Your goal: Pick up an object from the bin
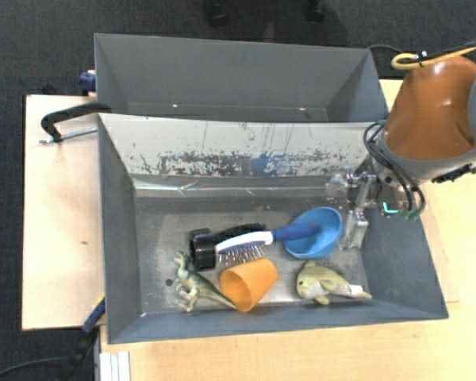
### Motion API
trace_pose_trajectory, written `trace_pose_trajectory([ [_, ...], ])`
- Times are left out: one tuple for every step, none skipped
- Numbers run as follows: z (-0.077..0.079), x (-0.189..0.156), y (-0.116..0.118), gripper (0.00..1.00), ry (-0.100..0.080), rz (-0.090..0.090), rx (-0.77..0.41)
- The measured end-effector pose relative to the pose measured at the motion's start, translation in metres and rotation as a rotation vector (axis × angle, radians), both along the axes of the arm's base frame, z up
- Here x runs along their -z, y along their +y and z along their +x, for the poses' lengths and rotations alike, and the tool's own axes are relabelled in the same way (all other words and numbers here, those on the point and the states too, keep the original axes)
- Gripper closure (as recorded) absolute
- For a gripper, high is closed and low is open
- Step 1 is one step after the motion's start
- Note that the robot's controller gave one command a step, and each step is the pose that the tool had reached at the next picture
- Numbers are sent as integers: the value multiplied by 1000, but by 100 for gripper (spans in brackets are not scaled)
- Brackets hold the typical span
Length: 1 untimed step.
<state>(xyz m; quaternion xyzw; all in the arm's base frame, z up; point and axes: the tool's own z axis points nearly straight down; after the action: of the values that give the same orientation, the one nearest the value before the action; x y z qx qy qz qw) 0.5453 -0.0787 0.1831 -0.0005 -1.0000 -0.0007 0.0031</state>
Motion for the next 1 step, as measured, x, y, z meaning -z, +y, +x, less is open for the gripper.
trace_pose_trajectory([
  [7, 112, 4, 0, -7, 1, -442],
])
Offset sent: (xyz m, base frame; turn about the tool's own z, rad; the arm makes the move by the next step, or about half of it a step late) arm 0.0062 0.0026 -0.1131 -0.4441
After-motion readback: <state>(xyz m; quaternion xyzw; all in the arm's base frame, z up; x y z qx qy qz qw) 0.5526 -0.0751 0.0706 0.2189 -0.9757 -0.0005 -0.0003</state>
